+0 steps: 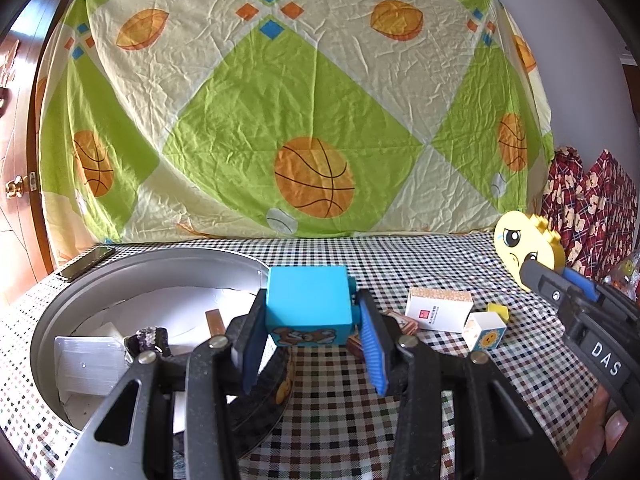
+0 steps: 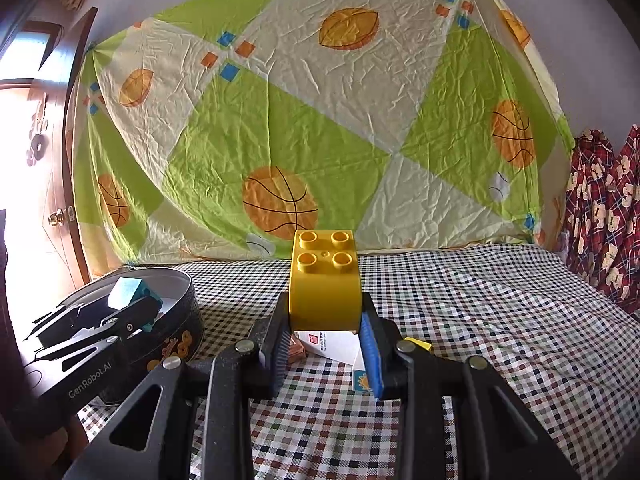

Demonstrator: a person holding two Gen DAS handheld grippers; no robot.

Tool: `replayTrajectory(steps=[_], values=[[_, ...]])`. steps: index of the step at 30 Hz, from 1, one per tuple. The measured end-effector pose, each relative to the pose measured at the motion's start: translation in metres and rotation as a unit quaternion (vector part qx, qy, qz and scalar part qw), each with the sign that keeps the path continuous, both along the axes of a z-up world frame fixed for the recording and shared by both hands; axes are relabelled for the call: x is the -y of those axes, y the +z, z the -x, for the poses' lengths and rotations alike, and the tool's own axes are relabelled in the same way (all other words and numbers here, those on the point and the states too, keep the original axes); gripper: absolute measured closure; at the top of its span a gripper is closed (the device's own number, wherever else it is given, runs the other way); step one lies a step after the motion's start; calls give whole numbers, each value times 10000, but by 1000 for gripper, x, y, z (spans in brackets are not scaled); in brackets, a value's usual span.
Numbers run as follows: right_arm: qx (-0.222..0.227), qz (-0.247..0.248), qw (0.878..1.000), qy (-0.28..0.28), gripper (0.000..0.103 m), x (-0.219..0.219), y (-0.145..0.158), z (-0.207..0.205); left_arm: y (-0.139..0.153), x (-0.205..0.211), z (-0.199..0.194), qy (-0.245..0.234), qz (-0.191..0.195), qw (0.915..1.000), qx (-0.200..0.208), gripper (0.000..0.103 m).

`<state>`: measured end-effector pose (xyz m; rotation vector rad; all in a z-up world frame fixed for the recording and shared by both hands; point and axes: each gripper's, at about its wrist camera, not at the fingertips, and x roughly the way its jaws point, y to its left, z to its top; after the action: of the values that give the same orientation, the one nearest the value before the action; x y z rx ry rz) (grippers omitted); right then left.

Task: Organize rigid objects
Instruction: 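Carry the teal and yellow Lego blocks over the round tin with both tools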

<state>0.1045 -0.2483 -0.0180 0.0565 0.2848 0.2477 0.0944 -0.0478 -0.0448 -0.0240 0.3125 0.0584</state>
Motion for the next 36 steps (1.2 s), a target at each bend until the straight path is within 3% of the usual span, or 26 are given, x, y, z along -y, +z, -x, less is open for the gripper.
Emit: replayTrajectory(steps=[24,36], values=[[-15,-194,9997,140,69,-8,0,-3,0,-23,0,247,145,9996,34,61],[1,-21,9991,414,69,-38,0,-5,0,-42,2,364,257,9990,15,61]])
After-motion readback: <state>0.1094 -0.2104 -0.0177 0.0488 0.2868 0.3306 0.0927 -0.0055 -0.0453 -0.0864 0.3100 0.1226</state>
